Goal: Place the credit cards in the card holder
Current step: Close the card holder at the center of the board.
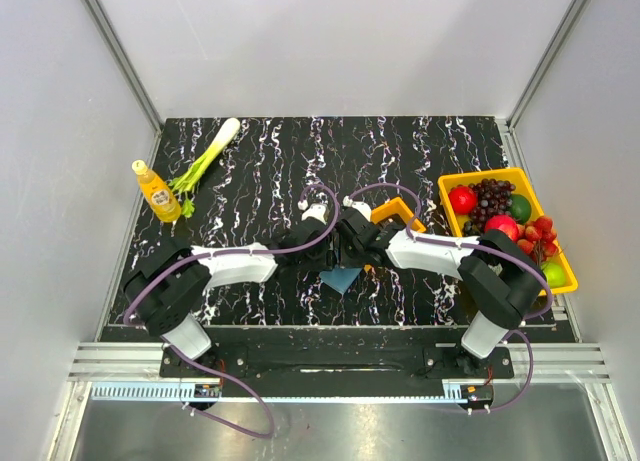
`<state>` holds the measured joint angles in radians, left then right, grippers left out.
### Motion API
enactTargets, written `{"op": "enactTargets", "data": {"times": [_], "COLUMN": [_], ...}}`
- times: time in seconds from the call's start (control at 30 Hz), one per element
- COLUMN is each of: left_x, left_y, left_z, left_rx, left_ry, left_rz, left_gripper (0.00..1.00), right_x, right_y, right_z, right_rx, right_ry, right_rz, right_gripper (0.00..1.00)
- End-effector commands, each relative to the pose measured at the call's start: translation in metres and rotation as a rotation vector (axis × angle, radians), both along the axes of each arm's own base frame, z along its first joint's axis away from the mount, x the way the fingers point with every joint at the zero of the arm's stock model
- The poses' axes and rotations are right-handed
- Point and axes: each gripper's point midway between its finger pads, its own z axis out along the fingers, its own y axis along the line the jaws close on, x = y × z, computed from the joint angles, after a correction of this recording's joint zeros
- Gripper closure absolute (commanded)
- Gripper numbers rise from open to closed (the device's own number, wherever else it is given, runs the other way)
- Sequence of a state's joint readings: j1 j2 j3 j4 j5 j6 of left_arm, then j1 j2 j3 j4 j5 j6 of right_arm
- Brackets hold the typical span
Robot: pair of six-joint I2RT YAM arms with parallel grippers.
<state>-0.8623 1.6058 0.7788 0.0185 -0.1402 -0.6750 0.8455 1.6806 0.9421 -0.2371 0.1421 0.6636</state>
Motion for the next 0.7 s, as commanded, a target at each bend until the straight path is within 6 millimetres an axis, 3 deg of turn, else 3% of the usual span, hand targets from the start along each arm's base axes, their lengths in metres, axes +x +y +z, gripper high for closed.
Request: {"op": "enactTargets", "data": {"times": [0.0, 0.37, 0.67], "left_x": [0.012, 0.015, 0.010], "left_y": [-0.011, -0.004, -0.005], "left_z": [0.010, 0.005, -0.003], "left_rx": [-0.037, -0.022, -0.021], "left_ry": [-0.039, -0.051, -0.032], "left_rz": [0.024, 0.071, 0.059], "left_gripper": [0.55, 0.54, 0.62], "right_x": [-0.018, -0.019, -0.021], "right_y": [-0.022, -0.022, -0.024], "right_z": [-0.030, -0.030, -0.031], "right_rx": [-0.106, -0.104, -0.107], "right_ry": [0.071, 0.073, 0.076], "right_rz": [-0.005, 0.000, -0.001], "right_gripper": [1.00, 1.00, 1.00]}}
